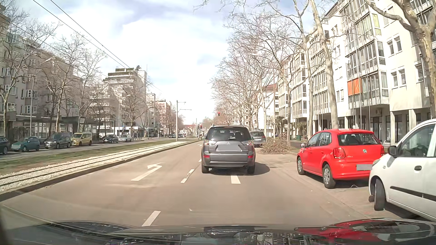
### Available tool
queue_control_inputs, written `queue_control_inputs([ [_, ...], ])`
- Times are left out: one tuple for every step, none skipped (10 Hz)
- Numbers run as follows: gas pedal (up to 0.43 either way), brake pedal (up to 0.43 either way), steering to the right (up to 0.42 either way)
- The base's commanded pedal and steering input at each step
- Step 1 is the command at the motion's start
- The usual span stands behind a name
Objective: Follow the waypoints while adhering to traffic rules and regulations
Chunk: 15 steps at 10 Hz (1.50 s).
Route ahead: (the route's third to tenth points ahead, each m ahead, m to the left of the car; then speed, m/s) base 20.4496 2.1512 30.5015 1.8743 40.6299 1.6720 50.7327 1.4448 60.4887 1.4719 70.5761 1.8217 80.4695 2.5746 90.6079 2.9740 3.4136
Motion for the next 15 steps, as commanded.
queue_control_inputs([
  [0.0, 0.201, 0.002],
  [0.0, 0.201, 0.001],
  [0.0, 0.183, 0.0],
  [0.0, 0.177, 0.001],
  [0.0, 0.165, 0.001],
  [0.0, 0.146, 0.003],
  [0.0, 0.116, 0.007],
  [0.0, 0.104, 0.007],
  [0.0, 0.091, 0.006],
  [0.0, 0.085, 0.004],
  [0.0, 0.073, 0.003],
  [0.0, 0.061, 0.001],
  [0.0, 0.037, 0.0],
  [0.0, 0.018, 0.0],
  [0.0, 0.0, 0.0],
])
